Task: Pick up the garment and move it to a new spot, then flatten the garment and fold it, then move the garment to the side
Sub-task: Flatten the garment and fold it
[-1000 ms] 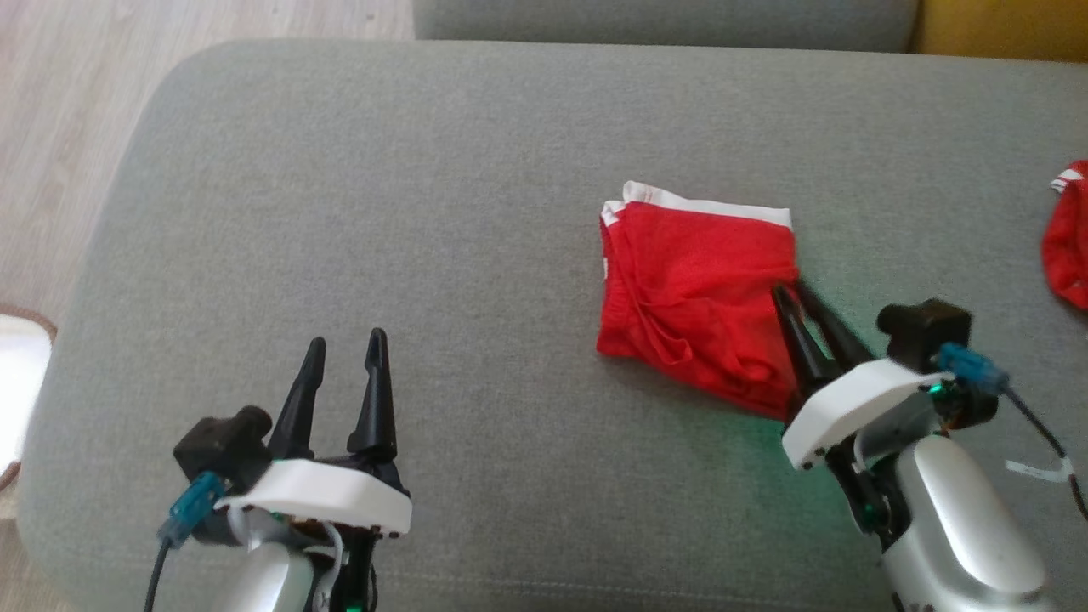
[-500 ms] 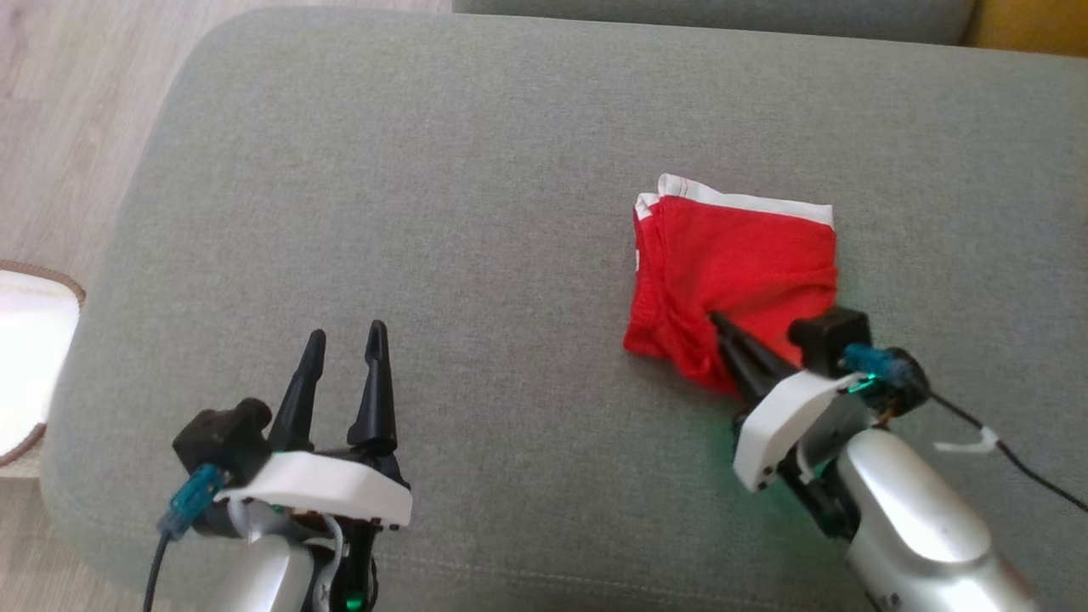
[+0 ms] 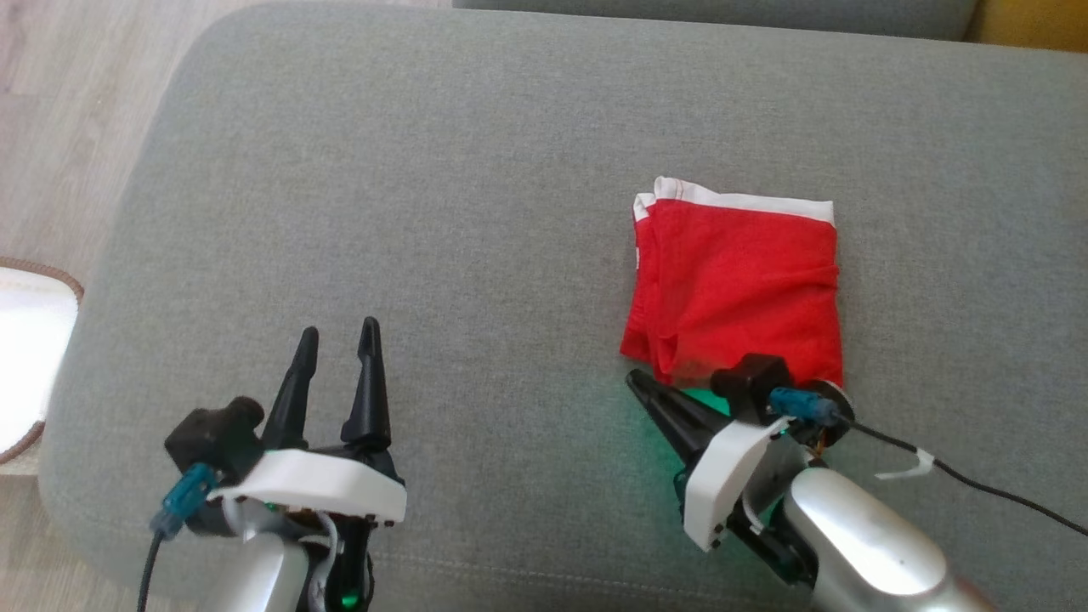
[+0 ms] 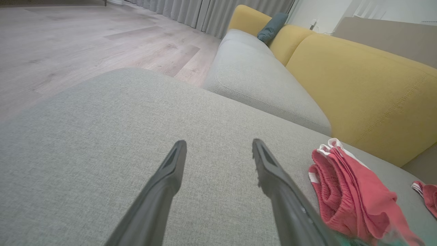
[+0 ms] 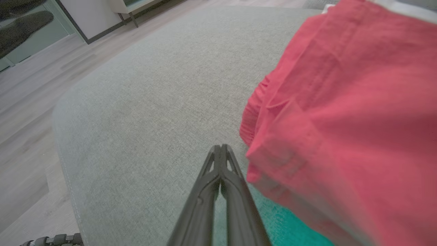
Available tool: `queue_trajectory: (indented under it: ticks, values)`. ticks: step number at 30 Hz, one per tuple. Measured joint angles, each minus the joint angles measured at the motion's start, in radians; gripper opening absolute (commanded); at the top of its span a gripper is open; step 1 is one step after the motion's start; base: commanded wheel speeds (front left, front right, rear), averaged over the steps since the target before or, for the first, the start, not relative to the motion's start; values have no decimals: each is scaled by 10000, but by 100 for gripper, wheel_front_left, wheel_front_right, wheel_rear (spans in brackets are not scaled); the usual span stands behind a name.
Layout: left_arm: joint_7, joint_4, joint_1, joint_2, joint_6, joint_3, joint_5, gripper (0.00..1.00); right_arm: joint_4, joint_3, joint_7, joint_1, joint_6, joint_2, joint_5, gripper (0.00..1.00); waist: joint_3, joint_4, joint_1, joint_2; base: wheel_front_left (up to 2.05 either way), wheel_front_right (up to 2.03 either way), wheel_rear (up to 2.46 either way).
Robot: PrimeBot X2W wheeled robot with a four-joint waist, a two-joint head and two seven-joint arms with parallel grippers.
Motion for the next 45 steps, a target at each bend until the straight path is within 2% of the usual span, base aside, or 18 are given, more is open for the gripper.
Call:
queue_trajectory:
  ticks: [5,13,18,24,33,38,45]
  values:
    - [0,0,1,-10,-6,65,10,100,-301,19,-360,7,0,-27,134,0,-16,-96,0,0,0,0,0]
    - [0,2,4,-19,-8,96,12,100,-1404,-1814,-984,-5,0,-128,-71,0,-162,-255,0,0,0,0,0]
    - [0,2,4,-27,-17,96,12,100,-1110,-2560,-627,53,0,-167,-451,0,-146,-233,0,0,0,0,0]
    - [0,29,2,-67,-88,90,13,100,-90,-1916,-337,134,0,-86,-564,0,-107,-100,0,0,0,0,0]
    - [0,92,5,-82,-96,104,17,100,865,-449,-368,229,0,236,-21,0,-205,-55,0,0,0,0,0]
    - [0,132,14,-86,-96,113,88,100,1352,-107,-729,190,0,240,146,0,-336,-113,0,0,0,0,0]
    - [0,171,54,-71,-94,138,86,100,1124,-117,-1423,-35,0,242,199,0,-620,-244,0,0,0,0,0]
